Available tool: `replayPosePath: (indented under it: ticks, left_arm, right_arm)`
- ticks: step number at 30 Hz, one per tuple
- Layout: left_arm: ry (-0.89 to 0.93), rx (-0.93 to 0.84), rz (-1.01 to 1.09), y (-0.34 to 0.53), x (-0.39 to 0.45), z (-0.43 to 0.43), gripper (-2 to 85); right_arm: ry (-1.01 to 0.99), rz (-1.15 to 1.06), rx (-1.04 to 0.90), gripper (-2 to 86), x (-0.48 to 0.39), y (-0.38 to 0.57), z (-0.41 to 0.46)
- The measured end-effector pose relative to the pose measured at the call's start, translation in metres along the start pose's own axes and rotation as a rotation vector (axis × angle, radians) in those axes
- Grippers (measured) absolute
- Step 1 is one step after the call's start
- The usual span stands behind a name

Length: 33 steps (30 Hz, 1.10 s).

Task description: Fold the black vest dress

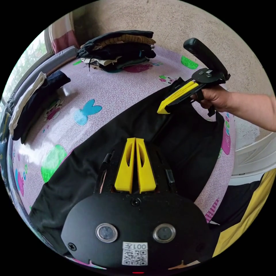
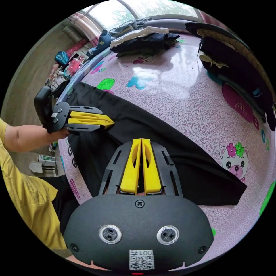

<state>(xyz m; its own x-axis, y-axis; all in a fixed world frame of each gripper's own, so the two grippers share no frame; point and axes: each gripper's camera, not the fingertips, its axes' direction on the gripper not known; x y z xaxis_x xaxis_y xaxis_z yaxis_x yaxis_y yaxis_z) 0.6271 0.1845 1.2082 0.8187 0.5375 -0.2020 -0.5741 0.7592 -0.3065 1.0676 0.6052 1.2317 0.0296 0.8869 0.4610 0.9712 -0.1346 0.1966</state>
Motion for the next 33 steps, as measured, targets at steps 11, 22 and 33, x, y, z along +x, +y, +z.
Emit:
replayPosePath:
  ticks: [11,22,33]
  left_arm:
    - [-0.037,0.067,-0.283,0.052,-0.04,-0.078,-1.3]
    - [-0.131,0.218,-1.15,0.304,-0.155,-0.23,-1.0]
    - [-0.054,0.543,-1.503,0.508,-0.25,-0.314,6.0]
  right_arm:
    - [-0.002,-0.175,0.112,0.5,-0.013,0.002,0.019]
    - [-0.426,-0.505,0.104,0.6,-0.052,-0.103,0.08]
    - [-0.598,-0.763,-0.075,3.6,-0.194,-0.357,0.258]
